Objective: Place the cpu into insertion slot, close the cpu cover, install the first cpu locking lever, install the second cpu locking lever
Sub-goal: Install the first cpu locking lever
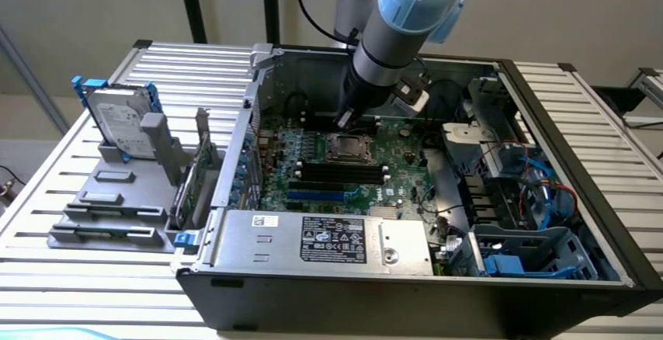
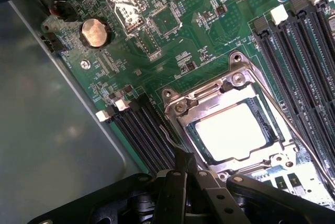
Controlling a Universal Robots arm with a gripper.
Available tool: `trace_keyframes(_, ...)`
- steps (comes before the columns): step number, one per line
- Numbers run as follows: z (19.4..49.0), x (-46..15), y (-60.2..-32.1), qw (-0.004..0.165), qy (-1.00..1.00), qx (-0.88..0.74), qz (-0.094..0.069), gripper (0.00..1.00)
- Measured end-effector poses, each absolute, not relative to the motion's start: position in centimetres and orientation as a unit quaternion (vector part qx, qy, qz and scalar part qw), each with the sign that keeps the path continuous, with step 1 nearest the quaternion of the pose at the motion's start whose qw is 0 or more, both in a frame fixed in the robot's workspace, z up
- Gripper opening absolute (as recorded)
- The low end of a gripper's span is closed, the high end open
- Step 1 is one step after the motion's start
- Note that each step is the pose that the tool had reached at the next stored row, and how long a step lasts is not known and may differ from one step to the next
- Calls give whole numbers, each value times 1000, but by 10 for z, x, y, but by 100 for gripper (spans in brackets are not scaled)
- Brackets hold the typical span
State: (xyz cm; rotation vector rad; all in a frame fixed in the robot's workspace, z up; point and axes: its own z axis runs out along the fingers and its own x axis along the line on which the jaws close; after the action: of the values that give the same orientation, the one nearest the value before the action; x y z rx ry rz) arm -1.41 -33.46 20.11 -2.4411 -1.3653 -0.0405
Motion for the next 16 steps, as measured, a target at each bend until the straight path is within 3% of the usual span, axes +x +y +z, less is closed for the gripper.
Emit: trace_keyframes(16, 201, -15, -332, 171, -481, -860, -14, 11)
